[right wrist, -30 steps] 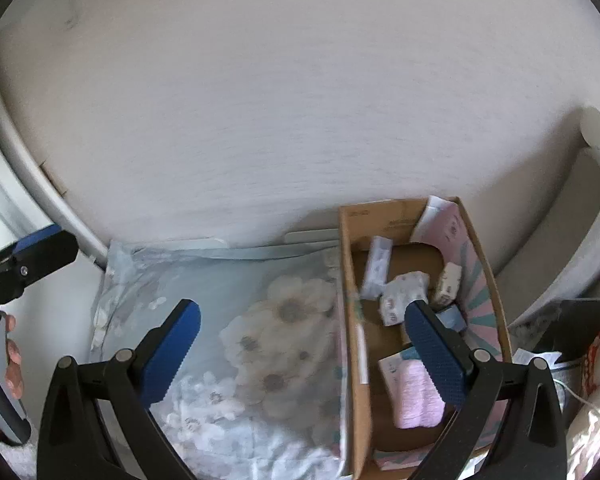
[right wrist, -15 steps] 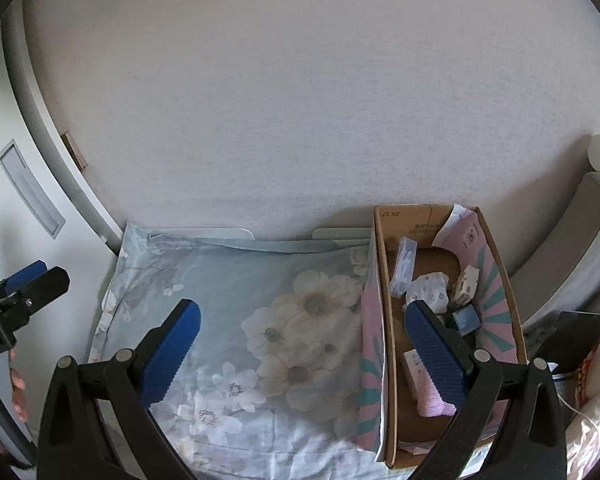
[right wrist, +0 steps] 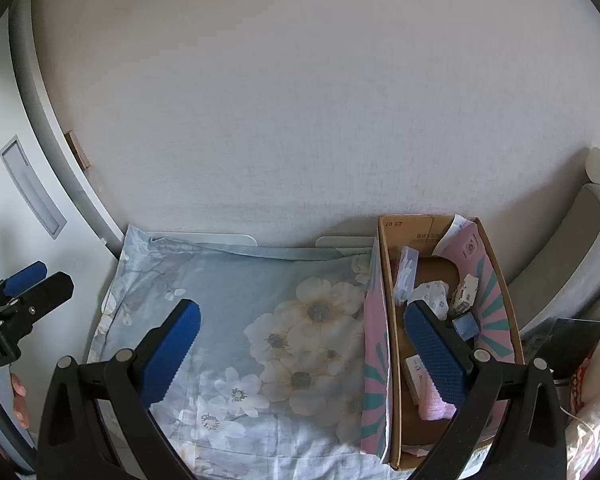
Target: Organize objects
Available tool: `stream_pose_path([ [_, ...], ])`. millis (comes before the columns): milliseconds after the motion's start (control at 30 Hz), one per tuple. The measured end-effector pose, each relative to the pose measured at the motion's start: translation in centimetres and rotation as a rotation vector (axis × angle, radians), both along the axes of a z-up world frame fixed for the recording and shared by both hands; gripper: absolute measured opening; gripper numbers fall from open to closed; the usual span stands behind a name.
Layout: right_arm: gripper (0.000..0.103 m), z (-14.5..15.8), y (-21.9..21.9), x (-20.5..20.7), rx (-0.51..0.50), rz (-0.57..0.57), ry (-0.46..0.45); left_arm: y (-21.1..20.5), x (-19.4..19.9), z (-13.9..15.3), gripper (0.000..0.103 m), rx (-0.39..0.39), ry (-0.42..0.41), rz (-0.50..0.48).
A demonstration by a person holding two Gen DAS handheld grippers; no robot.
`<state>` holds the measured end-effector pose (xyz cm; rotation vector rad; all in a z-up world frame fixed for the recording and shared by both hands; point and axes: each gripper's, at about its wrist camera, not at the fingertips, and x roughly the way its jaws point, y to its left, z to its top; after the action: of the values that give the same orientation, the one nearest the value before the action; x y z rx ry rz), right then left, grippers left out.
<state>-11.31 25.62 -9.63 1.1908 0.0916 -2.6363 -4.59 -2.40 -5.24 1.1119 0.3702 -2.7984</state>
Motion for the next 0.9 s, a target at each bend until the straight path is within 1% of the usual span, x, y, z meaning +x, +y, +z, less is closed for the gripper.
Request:
stream_pose_path([
  [633, 0.102, -0.19, -0.03, -0.46, 0.000, -0.010, -0.002, -0.47, -0.41, -0.43, 0.103, 0.011, -0.015, 0.007],
  [900, 0.102, -0.16, -0.02, -0.52, 0.004, -0.016, 0.004, -0.38, -0.37, -0.31, 0.103, -0.023, -0.012, 0.017],
])
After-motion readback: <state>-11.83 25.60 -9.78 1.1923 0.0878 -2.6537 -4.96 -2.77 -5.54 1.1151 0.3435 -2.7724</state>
